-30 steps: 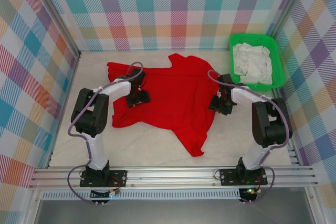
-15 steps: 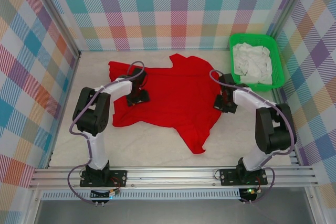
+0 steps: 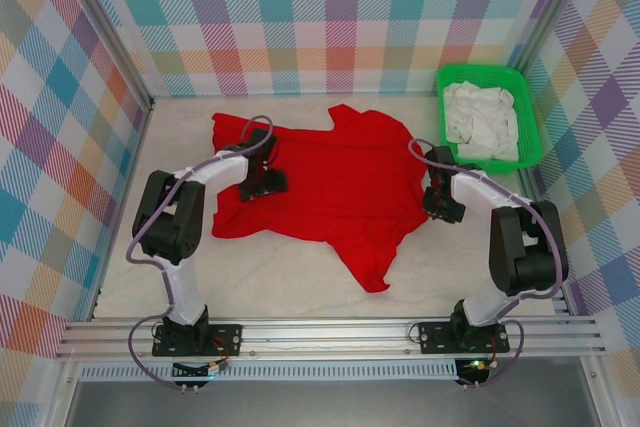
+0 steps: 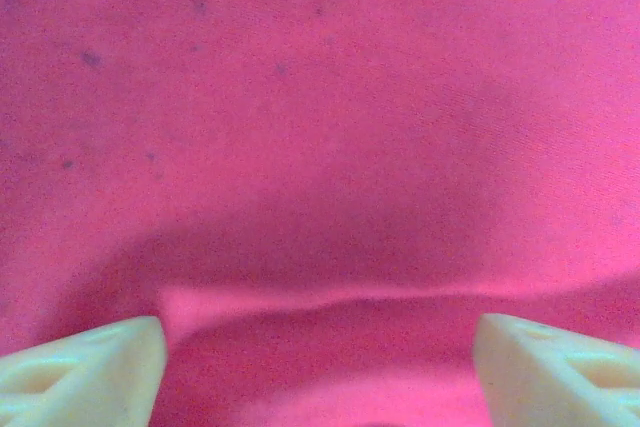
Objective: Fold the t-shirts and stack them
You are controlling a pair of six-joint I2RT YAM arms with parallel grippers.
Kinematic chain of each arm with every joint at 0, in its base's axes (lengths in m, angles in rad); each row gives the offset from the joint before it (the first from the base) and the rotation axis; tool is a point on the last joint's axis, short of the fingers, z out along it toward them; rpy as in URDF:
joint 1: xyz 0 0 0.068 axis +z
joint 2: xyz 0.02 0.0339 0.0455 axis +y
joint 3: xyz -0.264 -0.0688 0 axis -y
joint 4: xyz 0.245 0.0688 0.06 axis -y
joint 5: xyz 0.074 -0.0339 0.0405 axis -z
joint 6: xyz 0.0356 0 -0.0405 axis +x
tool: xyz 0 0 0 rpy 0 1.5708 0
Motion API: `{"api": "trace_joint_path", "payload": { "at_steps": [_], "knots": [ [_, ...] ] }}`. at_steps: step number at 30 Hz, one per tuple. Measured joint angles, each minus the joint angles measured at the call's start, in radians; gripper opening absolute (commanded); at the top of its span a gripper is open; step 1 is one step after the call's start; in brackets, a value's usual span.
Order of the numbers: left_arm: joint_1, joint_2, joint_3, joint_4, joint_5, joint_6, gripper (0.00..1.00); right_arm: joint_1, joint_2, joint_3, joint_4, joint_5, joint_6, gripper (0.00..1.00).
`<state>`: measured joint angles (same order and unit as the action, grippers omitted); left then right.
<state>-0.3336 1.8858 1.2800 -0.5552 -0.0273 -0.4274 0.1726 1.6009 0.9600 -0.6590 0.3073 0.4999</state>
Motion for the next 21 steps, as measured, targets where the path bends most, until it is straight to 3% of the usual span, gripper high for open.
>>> {"api": "trace_joint_path", "payload": {
  "at_steps": [1, 7, 13, 15, 21],
  "knots": [
    [0.0, -0.034, -0.008, -0.005, 0.003, 0.003, 0.99, -0.002, -0.01, 0.0, -0.005, -0.001, -0.008, 0.4],
    [0.0, -0.323, -0.027, -0.013, 0.014, 0.025, 1.0, -0.002, -0.156, 0.001, -0.026, -0.11, -0.067, 0.59],
    [0.029, -0.531, -0.114, 0.0, 0.064, 0.007, 1.0, 0.016, -0.291, 0.03, -0.063, -0.378, -0.154, 0.62],
    [0.053, -0.557, -0.144, -0.03, 0.064, -0.014, 0.99, 0.065, -0.315, 0.051, -0.072, -0.435, -0.182, 0.63],
    [0.205, -0.687, -0.309, -0.121, 0.064, -0.089, 0.95, 0.346, -0.28, 0.148, -0.076, -0.52, -0.255, 0.63]
  ]
}}
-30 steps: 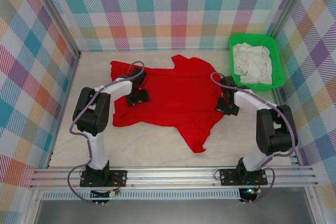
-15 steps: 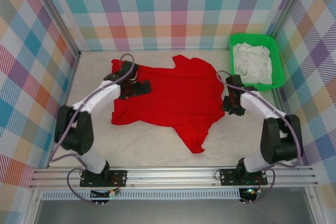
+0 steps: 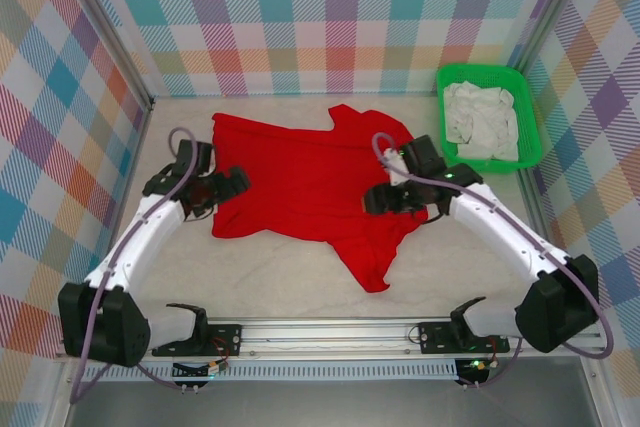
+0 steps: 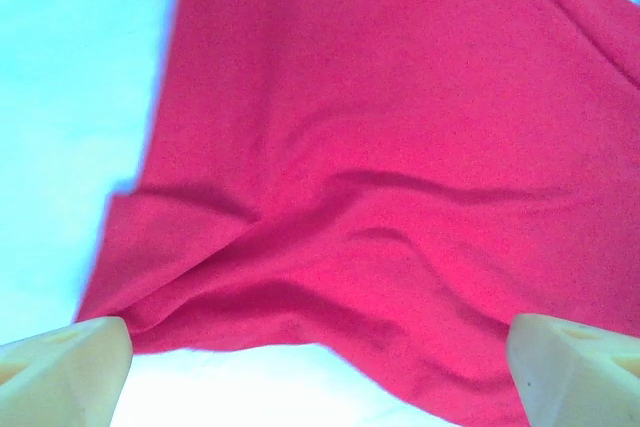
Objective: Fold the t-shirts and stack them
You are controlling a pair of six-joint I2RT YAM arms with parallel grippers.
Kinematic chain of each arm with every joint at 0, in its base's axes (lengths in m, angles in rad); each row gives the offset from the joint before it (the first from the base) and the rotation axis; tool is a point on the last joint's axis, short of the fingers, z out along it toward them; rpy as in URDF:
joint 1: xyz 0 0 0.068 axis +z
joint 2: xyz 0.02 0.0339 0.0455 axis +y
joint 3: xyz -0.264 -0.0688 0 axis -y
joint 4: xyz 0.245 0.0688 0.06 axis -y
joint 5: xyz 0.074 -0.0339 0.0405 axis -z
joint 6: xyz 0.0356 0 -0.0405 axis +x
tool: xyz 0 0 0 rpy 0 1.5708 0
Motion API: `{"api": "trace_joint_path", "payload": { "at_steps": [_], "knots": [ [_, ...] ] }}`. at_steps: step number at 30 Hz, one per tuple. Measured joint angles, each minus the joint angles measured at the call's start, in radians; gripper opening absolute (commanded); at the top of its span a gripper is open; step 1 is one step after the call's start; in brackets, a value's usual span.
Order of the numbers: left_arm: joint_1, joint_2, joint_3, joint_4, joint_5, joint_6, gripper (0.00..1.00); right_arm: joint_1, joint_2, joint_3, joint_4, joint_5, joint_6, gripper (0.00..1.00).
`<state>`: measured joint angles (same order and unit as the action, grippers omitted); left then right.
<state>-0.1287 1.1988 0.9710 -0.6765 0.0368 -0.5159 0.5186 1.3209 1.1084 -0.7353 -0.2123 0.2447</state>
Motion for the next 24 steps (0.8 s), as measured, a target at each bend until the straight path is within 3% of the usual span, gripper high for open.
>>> {"api": "trace_joint_path", "payload": {
  "at_steps": [6, 12, 18, 24],
  "knots": [
    [0.168, -0.157, -0.102, -0.075, 0.025, -0.043, 0.95, 0.203, 0.229, 0.149, 0.018, -0.007, -0.053, 0.62],
    [0.198, -0.11, -0.187, -0.041, 0.092, -0.068, 0.82, 0.332, 0.536, 0.409, 0.008, 0.045, -0.108, 0.56],
    [0.203, 0.009, -0.23, 0.035, 0.141, -0.066, 0.67, 0.375, 0.652, 0.49, -0.02, 0.091, -0.096, 0.51],
    [0.16, 0.18, -0.118, 0.043, 0.064, -0.038, 0.64, 0.331, 0.614, 0.42, -0.019, 0.127, -0.046, 0.44]
  ]
}}
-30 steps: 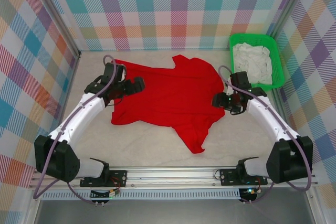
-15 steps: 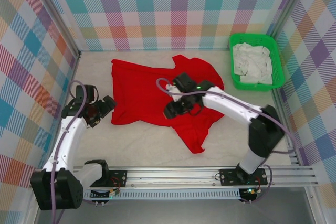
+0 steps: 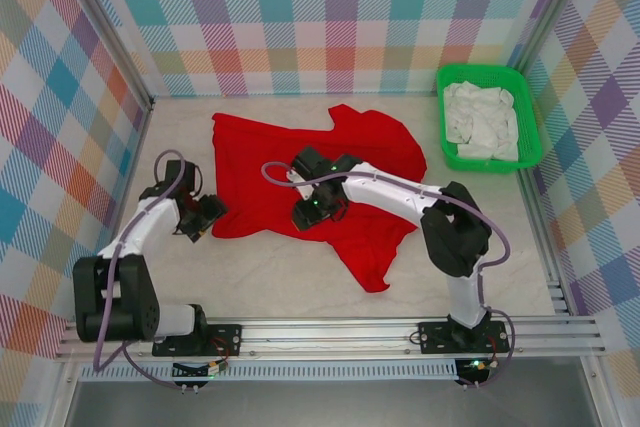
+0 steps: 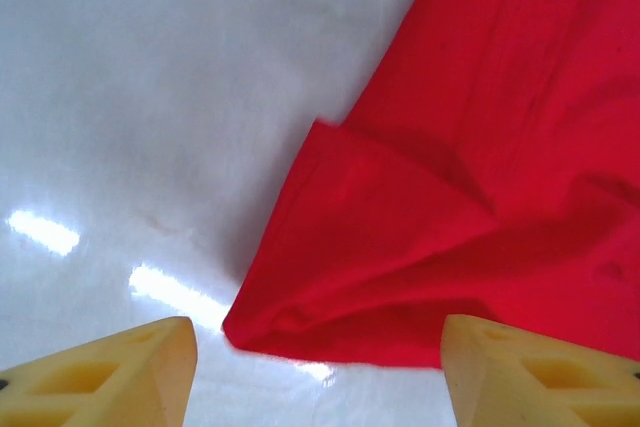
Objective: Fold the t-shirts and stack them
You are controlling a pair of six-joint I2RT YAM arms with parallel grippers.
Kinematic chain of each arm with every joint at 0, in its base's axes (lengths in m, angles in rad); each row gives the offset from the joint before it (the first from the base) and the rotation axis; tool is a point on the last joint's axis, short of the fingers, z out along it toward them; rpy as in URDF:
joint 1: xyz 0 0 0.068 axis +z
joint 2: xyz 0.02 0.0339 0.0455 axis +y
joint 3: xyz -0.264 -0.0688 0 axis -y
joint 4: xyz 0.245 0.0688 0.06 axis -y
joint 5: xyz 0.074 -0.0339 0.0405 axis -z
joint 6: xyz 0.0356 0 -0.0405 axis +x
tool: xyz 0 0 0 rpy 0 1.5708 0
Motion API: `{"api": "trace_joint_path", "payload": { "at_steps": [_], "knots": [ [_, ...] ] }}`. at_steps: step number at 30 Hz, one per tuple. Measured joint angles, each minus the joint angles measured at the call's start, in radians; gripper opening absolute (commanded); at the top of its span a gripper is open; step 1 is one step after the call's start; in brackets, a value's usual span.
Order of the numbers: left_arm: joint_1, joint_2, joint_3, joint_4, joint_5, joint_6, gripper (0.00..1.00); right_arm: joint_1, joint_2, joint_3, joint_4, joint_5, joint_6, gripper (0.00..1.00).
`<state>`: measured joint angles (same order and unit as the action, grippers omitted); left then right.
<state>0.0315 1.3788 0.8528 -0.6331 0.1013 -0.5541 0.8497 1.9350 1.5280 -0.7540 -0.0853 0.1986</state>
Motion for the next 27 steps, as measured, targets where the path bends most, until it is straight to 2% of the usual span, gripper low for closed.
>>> {"api": "trace_joint_path", "payload": {
  "at_steps": [10, 13, 18, 20, 24, 27],
  "knots": [
    [-0.024, 0.233, 0.118, 0.013, -0.122, 0.008, 0.56, -0.084, -0.116, -0.193, 0.027, 0.0, 0.078, 0.38],
    [-0.024, 0.259, 0.126, 0.016, -0.139, 0.008, 0.56, -0.085, -0.136, -0.218, 0.039, -0.001, 0.085, 0.37],
    [-0.024, 0.291, 0.13, 0.035, -0.152, 0.005, 0.46, -0.093, -0.146, -0.236, 0.051, -0.001, 0.098, 0.36],
    [-0.024, 0.305, 0.134, 0.039, -0.156, 0.005, 0.45, -0.097, -0.146, -0.24, 0.054, -0.001, 0.101, 0.36],
    [-0.024, 0.322, 0.137, 0.041, -0.163, 0.002, 0.37, -0.104, -0.146, -0.246, 0.056, -0.001, 0.103, 0.36],
    [-0.024, 0.33, 0.145, 0.033, -0.174, -0.003, 0.23, -0.105, -0.146, -0.247, 0.056, -0.001, 0.105, 0.36]
  ]
}}
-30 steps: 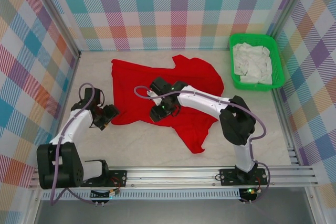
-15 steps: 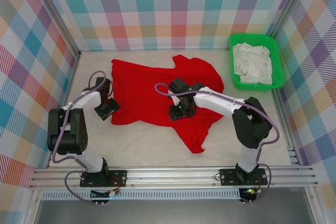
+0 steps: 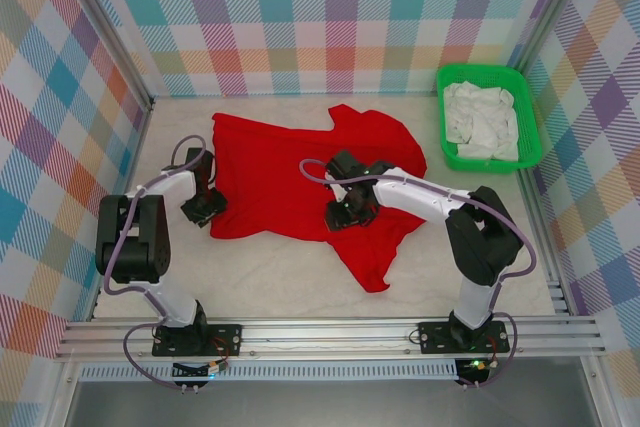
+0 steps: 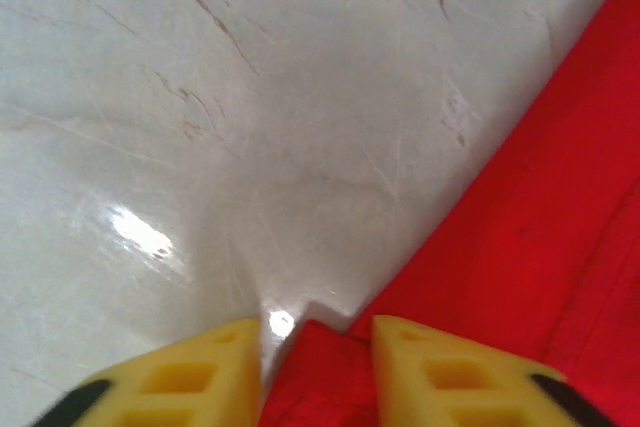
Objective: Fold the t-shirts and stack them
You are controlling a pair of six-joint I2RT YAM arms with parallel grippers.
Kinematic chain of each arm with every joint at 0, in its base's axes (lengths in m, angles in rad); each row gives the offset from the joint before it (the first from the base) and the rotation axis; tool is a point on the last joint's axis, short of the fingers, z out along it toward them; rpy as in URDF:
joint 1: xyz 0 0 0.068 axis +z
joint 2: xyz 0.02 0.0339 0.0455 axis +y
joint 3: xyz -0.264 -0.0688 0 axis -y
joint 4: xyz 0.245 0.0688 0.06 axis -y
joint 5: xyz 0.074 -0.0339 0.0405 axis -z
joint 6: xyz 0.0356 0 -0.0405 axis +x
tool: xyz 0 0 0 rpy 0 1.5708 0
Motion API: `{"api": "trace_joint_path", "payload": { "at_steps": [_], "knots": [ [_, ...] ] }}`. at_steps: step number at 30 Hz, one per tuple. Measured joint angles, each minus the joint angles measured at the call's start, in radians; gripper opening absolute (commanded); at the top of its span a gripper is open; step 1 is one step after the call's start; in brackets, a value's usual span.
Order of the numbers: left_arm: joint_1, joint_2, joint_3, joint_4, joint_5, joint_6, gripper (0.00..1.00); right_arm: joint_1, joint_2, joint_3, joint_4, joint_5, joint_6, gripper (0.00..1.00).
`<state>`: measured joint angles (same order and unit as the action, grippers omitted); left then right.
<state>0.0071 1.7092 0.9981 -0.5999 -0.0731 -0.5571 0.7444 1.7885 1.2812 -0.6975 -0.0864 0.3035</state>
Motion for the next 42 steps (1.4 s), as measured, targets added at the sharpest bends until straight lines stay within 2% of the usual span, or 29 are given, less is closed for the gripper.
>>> {"api": "trace_joint_path", "payload": {
  "at_steps": [3, 6, 18, 29, 38, 42],
  "knots": [
    [0.0, 0.01, 0.01, -0.001, -0.005, 0.004, 0.15, -0.007, -0.002, -0.007, 0.001, 0.0, 0.004, 0.36],
    [0.0, 0.017, 0.02, 0.0, -0.008, 0.003, 0.0, -0.02, -0.002, -0.024, 0.006, -0.002, 0.024, 0.33],
    [0.0, 0.0, 0.023, -0.001, -0.011, 0.012, 0.0, -0.246, -0.009, -0.24, 0.186, -0.117, 0.191, 0.3],
    [0.003, -0.247, -0.013, -0.092, -0.137, 0.015, 0.0, -0.309, -0.039, -0.319, 0.306, -0.189, 0.278, 0.3],
    [0.034, -0.285, -0.14, -0.166, -0.203, -0.015, 0.0, -0.337, -0.068, -0.362, 0.346, -0.193, 0.296, 0.29],
    [0.035, -0.355, -0.184, -0.19, -0.225, -0.057, 0.0, -0.339, -0.073, -0.373, 0.361, -0.197, 0.311, 0.29]
  ]
}}
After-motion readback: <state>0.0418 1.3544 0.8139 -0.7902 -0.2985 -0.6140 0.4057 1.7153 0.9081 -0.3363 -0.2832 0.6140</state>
